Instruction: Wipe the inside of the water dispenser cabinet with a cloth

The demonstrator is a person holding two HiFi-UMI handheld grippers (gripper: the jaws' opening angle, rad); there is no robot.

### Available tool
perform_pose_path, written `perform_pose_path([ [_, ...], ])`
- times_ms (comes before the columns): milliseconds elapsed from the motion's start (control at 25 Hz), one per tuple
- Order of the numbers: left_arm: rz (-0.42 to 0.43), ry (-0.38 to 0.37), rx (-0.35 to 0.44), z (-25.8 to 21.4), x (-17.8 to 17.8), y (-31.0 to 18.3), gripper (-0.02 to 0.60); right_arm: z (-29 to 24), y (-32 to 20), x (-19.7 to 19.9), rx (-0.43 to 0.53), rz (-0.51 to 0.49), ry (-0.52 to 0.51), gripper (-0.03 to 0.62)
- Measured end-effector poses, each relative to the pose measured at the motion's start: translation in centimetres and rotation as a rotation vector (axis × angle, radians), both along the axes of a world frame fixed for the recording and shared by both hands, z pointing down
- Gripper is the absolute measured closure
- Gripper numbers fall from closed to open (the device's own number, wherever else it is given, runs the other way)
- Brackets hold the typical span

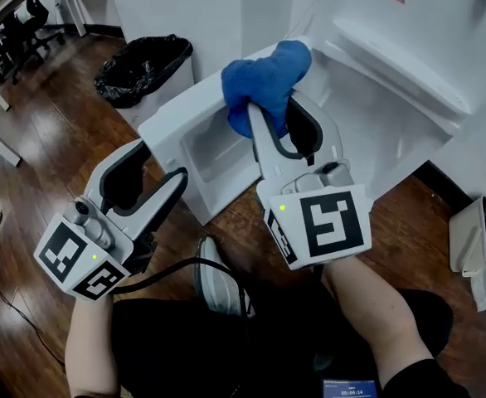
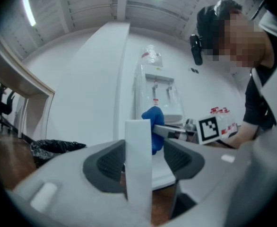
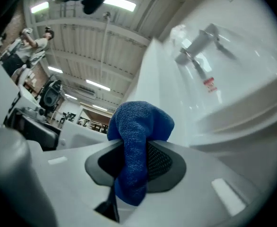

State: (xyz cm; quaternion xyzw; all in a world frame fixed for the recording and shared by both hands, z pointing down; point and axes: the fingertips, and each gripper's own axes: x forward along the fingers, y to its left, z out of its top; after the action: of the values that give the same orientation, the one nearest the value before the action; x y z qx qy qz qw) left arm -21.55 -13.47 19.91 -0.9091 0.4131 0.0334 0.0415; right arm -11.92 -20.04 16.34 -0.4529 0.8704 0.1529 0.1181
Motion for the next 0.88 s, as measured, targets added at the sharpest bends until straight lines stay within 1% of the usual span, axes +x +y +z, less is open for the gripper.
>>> perform_pose_path([
  [80,0.035,0.076,-0.008,-0.6,-0.3,0.2,0.321,-0.9,3.7,-2.8,0.134,-0.094,0.045,0.487],
  [120,0.053,0.137,-0.008,-1.2,-0.7,0.4,0.319,-0.5,5.3,-4.2,0.182,-0.154,0.079,0.487],
  [160,0.071,0.213,-0.007,-1.9,-1.3,0.5,0.319,0.3,6.7,-5.4,0.212,-0.218,0.116,0.487],
  [200,0.085,0.291,-0.005,-2.7,-2.0,0.7,0.319,1.3,7.6,-6.5,0.223,-0.274,0.146,0.487],
  [240,0.093,0.352,-0.004,-3.2,-2.7,0.8,0.323,2.6,8.2,-7.4,0.214,-0.316,0.168,0.487],
  [280,0.091,0.381,-0.006,-3.4,-3.2,0.8,0.332,3.9,8.5,-8.1,0.188,-0.344,0.185,0.487],
  [320,0.083,0.377,-0.011,-3.1,-3.4,0.6,0.34,5.3,8.6,-8.7,0.156,-0.361,0.203,0.487],
  [360,0.071,0.355,-0.02,-2.6,-3.4,0.3,0.348,6.7,8.6,-9.2,0.127,-0.372,0.226,0.487],
  [400,0.062,0.336,-0.031,-2.1,-3.3,0.0,0.357,7.9,8.6,-9.7,0.105,-0.379,0.254,0.487],
  [440,0.054,0.332,-0.042,-1.8,-3.3,-0.4,0.36,9.1,8.7,-10.2,0.09,-0.386,0.289,0.487],
  [480,0.049,0.343,-0.05,-1.6,-3.4,-0.7,0.373,10.5,8.7,-10.7,0.077,-0.397,0.334,0.487],
  [560,0.041,0.372,-0.06,-1.6,-3.8,-1.1,0.372,13.9,9.0,-11.9,0.042,-0.44,0.445,0.487],
  [680,0.031,0.37,-0.055,-1.7,-3.9,-1.1,0.373,19.8,8.8,-13.2,-0.058,-0.505,0.549,0.487],
  [760,0.03,0.358,-0.05,-1.7,-3.7,-0.9,0.373,23.0,8.0,-13.3,-0.113,-0.511,0.607,0.487],
  [880,0.029,0.35,-0.05,-1.7,-3.7,-0.9,0.371,26.6,7.1,-13.3,-0.145,-0.51,0.695,0.487],
])
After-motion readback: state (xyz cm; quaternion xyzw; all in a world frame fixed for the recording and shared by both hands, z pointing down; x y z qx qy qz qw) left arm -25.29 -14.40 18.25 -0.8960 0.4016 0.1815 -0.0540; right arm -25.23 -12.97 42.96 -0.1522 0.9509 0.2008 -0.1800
